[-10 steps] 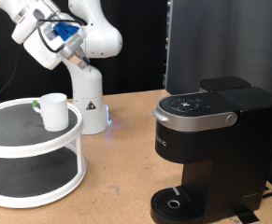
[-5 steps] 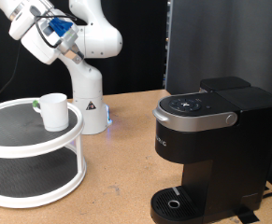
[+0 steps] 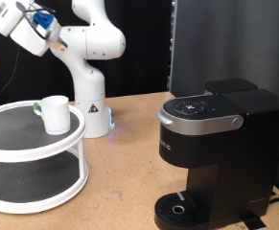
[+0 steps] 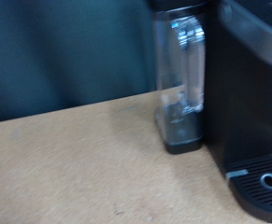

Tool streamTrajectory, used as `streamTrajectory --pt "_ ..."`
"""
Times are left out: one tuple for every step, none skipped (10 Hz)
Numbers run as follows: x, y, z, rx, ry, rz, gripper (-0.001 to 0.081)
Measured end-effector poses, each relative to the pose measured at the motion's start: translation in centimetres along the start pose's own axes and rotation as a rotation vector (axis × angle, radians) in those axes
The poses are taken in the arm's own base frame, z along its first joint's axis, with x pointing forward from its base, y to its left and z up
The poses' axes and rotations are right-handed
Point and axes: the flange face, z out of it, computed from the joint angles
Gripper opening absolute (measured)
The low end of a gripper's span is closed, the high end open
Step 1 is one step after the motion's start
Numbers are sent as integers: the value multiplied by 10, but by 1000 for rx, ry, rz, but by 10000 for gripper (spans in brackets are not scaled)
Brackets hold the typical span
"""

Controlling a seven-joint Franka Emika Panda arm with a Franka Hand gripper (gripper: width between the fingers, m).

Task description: Make a cup of coffee with the keurig machine

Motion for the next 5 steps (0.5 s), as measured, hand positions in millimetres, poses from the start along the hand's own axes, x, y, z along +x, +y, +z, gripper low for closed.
streamTrajectory --pt "-12 -3 -8 8 -19 -18 2" --pt "-24 -7 -17 16 -35 -33 2" --pt "-30 -10 -24 16 -34 -44 2" --pt "-30 -9 -22 14 -34 -35 2" --pt "-28 -8 -23 8 8 -25 2"
